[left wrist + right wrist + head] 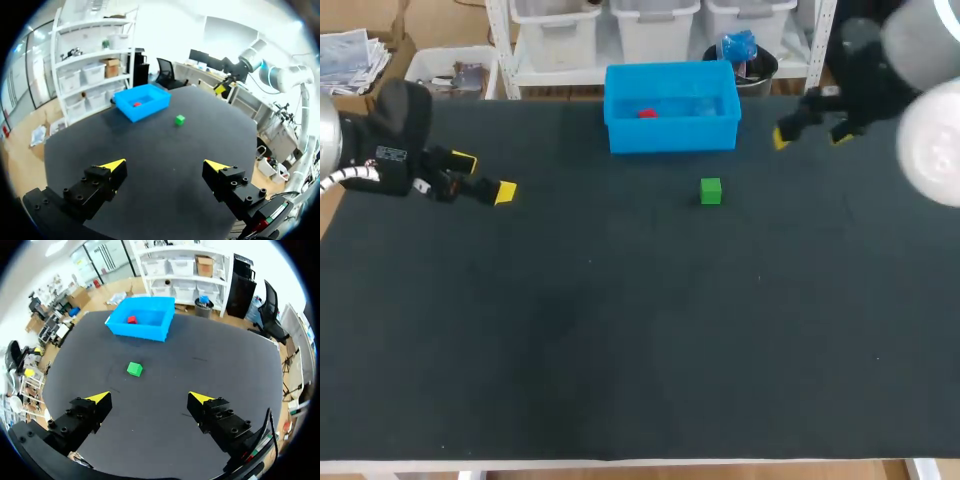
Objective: Use the left arm to pick the red cube and place it into the blue plastic box first, then use the right arm to grasp the green cube and put it into the same blue plastic box after the first action is fully finished.
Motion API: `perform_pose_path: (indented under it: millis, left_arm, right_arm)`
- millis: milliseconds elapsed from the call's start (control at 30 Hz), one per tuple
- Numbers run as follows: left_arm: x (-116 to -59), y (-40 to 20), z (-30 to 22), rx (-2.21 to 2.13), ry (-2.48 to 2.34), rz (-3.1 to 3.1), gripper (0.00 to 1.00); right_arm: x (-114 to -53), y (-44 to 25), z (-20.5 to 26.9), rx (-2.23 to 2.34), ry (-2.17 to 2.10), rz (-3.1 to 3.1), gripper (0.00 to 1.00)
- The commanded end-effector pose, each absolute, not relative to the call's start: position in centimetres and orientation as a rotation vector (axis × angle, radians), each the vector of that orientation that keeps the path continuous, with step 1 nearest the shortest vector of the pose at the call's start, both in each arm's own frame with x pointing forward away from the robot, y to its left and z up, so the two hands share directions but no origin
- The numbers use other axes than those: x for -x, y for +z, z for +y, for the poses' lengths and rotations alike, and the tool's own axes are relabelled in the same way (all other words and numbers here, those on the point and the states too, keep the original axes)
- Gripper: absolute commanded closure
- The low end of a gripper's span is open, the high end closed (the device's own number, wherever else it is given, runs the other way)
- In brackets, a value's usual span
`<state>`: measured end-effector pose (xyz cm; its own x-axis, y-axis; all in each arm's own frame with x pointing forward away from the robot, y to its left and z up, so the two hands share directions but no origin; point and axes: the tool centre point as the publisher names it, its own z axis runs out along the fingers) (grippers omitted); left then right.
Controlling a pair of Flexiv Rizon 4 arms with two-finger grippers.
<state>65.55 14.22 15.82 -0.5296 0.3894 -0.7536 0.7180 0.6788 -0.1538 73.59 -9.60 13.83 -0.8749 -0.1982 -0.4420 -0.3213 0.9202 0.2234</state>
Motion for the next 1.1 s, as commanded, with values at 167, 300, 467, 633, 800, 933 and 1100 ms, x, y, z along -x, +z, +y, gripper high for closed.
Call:
perform_pose_path:
  millis: [167,300,467,633,800,933,1100]
  left_arm:
    - [-65.5,15.7,14.4,-0.847,-0.602,2.167,0.00]
    - [-65.5,15.7,14.4,-0.847,-0.602,2.167,0.00]
    - [-65.5,15.7,14.4,-0.847,-0.602,2.167,0.00]
    - [-65.5,15.7,14.4,-0.847,-0.602,2.167,0.00]
    - [-65.5,15.7,14.4,-0.847,-0.602,2.167,0.00]
    - [-65.5,15.7,14.4,-0.847,-0.602,2.167,0.00]
    - [-65.5,15.7,14.4,-0.847,-0.602,2.167,0.00]
  right_arm:
    - [-75.6,10.5,-5.3,0.245,0.317,2.769,0.00]
    - [-75.6,10.5,-5.3,0.245,0.317,2.769,0.00]
    - [-75.6,10.5,-5.3,0.245,0.317,2.769,0.00]
    - [-75.6,10.5,-5.3,0.245,0.317,2.769,0.00]
    - [-75.6,10.5,-5.3,0.245,0.317,2.769,0.00]
    - [-76.1,10.2,-4.2,0.217,0.304,2.809,0.00]
    - [-76.9,9.0,-2.3,0.182,0.254,2.868,0.00]
